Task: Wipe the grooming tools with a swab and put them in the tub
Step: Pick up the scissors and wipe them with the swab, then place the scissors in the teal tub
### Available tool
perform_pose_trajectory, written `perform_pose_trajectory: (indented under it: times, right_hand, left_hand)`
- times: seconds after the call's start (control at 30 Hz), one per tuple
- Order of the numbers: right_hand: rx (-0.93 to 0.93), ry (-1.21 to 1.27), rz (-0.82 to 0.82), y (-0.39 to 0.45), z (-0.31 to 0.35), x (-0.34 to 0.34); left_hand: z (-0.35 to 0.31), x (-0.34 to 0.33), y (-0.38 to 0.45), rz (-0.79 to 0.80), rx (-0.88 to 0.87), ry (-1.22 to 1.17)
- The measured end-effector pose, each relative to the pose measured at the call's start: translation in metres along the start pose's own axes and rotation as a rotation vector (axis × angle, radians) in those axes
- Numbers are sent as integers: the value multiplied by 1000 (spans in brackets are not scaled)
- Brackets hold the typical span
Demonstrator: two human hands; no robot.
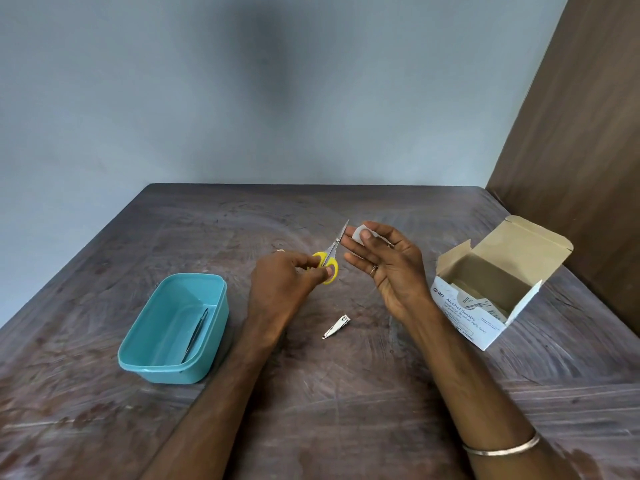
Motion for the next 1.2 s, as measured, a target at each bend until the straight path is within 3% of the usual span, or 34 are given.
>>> perform_pose_trajectory:
  times: [0.2, 0.43, 0.6, 0.8, 1.2]
  right_hand:
    - [-56, 15, 119, -5, 0, -12]
    - [-51, -49, 35, -1, -3, 1]
    - [-60, -70, 23, -2, -5, 2]
    - [-72, -111, 31, -3, -7, 2]
    - [-60, -189, 33, -2, -8, 5]
  left_hand:
    - [-30, 23, -25, -67, -122, 318]
    - [-20, 90, -52, -265, -16, 537]
    - [8, 143, -64, -312, 123, 632]
    - [31, 171, -68, -215, 324, 863]
    - [42, 143, -52, 76, 357, 1154]
Point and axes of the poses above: each hand's wrist, its own y-axis towards the middle knuckle, its own x-axis out of the back of the hand, z = x × y, the point moved 6 cm from there along y, towards the middle knuckle, and after that the axes turned 8 degrees about x, right-handed, at the moved point
